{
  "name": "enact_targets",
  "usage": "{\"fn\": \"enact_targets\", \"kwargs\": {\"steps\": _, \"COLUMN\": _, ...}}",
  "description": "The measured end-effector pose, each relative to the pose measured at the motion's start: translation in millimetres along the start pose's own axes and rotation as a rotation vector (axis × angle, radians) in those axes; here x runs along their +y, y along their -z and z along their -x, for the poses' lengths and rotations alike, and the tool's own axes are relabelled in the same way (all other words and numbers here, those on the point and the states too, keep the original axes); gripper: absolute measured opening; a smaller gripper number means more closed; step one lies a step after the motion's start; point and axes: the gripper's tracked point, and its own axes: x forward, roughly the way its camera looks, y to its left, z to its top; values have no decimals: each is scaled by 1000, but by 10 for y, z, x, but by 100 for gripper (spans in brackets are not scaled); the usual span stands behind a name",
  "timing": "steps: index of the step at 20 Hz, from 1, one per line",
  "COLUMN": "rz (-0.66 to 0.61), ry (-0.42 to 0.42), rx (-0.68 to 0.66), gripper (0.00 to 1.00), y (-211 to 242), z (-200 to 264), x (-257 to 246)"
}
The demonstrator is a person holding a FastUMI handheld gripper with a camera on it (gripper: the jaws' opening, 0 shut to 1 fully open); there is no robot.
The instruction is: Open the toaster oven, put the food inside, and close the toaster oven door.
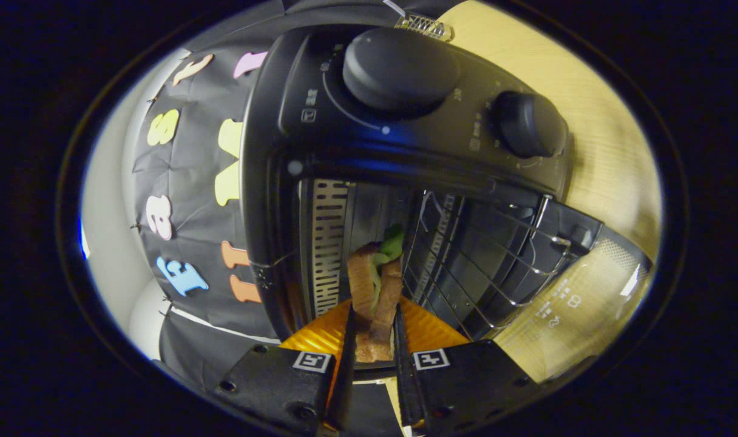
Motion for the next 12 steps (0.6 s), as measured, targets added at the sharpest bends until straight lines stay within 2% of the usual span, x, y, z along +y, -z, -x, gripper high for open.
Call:
{"fn": "enact_targets", "kwargs": {"steps": 2, "rz": 14, "ry": 38, "rx": 23, "gripper": 40, "y": 86, "z": 17, "x": -50}}
{"fn": "enact_targets", "kwargs": {"steps": 4, "rz": 16, "ry": 64, "rx": 37, "gripper": 58, "y": 128, "z": 45, "x": -52}}
{"fn": "enact_targets", "kwargs": {"steps": 7, "rz": 85, "ry": 122, "rx": 96, "gripper": 77, "y": 300, "z": 169, "x": -71}}
{"fn": "enact_targets", "kwargs": {"steps": 10, "rz": 272, "ry": 231, "rx": 184, "gripper": 96, "y": 492, "z": 335, "x": -162}}
{"fn": "enact_targets", "kwargs": {"steps": 12, "rz": 402, "ry": 312, "rx": 239, "gripper": 96, "y": 582, "z": 431, "x": -241}}
